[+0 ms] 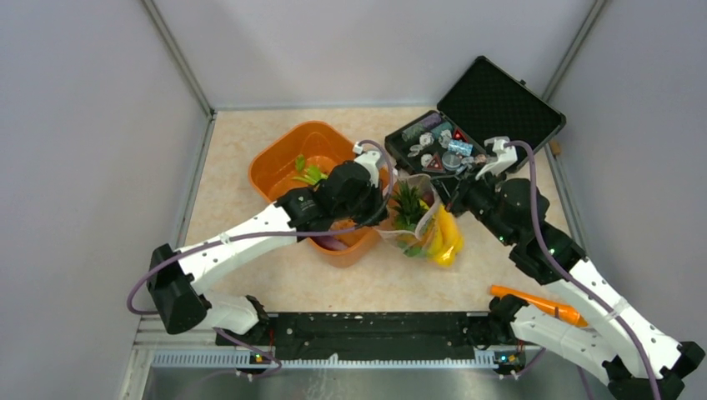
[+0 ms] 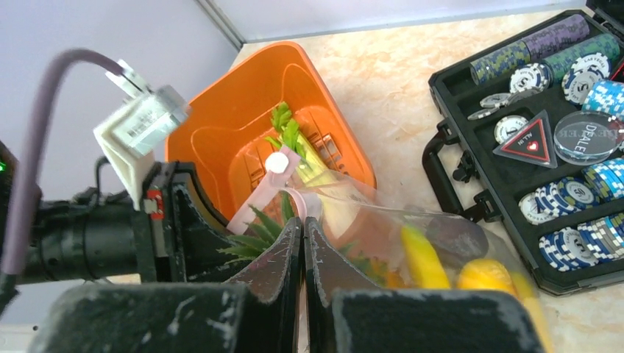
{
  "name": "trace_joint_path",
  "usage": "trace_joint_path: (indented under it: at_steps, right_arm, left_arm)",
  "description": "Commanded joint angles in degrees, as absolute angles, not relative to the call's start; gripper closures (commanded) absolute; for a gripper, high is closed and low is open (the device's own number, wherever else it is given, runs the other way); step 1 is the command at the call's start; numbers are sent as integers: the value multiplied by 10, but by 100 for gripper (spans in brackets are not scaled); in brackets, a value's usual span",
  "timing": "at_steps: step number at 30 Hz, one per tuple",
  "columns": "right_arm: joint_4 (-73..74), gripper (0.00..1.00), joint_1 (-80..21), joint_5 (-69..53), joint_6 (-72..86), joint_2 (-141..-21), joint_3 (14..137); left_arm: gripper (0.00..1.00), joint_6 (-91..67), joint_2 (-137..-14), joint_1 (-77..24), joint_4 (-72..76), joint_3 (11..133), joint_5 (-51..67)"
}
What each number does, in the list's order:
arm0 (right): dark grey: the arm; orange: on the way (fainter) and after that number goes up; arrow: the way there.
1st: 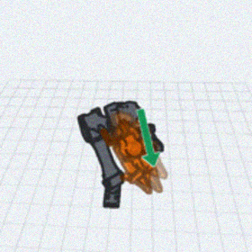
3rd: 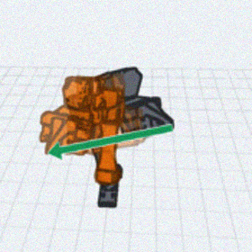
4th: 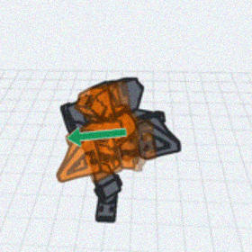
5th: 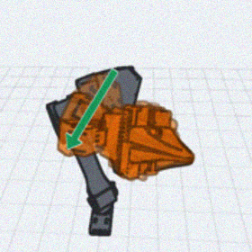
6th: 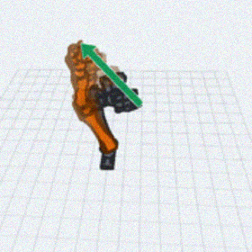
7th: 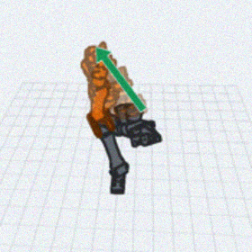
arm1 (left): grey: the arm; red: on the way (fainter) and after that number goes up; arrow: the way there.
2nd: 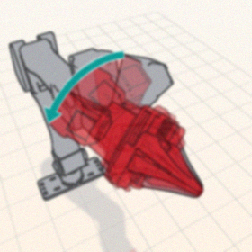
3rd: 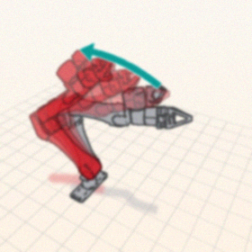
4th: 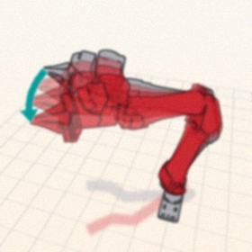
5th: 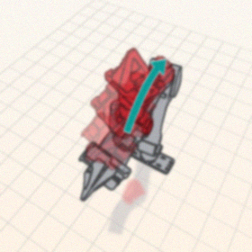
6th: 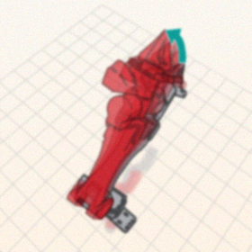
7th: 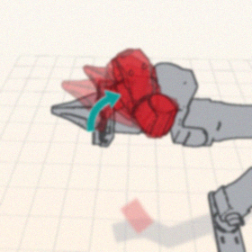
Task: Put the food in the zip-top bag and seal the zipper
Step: Adjust the zipper food storage bag at the center of the board.
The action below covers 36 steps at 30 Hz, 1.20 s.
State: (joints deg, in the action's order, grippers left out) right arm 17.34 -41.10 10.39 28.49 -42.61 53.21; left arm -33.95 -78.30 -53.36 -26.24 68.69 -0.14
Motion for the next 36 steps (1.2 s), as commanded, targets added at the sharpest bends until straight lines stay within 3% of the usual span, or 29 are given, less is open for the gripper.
trace_joint_path:
  at_steps: [1,7,11,13,17,20,23,29,33,36]
  right_arm:
    - [133,100,-413,94,256,-392,533]
    - [126,100,-413,179,201,-249,479]
    - [314,100,-413,179,214,-330,560]
    - [335,100,-413,196,267,-330,575]
    - [204,100,-413,150,237,-258,494]
    - [328,100,-413,158,236,-353,577]
    - [417,100,-413,245,271,-427,623]
    - [219,100,-413,170,250,-302,505]
    - [312,100,-413,212,292,-353,551]
    - [299,100,-413,205,277,-333,566]
  left_arm:
    - [100,-288,-756,-536,-258,774,-45]
    - [100,-219,-827,-530,-277,953,42]
    - [100,-225,-918,-539,-316,1037,140]
    - [100,-210,-932,-559,-330,1044,120]
    - [100,-192,-946,-562,-378,1053,137]
    - [100,-183,-939,-577,-402,1055,75]
    - [100,-199,-902,-568,-388,1021,42]
    - [100,-200,-851,-605,-311,993,19]
    - [100,-221,-891,-584,-355,1029,68]
    - [100,-193,-882,-625,-353,1052,14]
